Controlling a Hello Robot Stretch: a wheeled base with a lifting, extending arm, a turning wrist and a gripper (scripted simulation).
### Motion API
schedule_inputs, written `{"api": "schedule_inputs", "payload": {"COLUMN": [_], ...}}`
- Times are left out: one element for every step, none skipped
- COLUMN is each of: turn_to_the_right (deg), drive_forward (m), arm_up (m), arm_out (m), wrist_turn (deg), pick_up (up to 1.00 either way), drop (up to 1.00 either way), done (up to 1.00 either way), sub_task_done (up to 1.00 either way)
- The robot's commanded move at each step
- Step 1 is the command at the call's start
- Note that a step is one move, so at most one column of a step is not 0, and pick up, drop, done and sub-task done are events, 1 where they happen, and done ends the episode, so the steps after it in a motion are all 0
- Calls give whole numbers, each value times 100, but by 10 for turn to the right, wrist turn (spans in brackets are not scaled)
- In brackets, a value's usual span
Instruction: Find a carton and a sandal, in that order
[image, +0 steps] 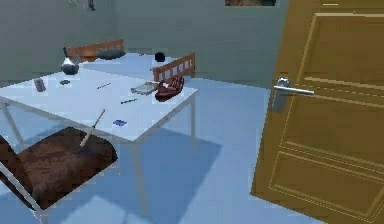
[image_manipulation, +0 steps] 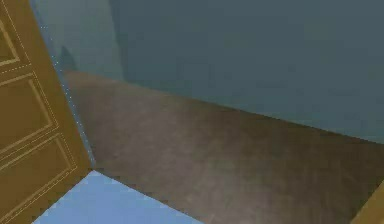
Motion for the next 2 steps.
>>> {"api": "schedule_inputs", "payload": {"turn_to_the_right": [240, 0], "drive_forward": [0, 15], "arm_up": [0, 0], "arm_out": [0, 0], "wrist_turn": [0, 0], "pick_up": [0, 0], "drop": [0, 0], "done": [0, 0], "sub_task_done": [0, 0]}}
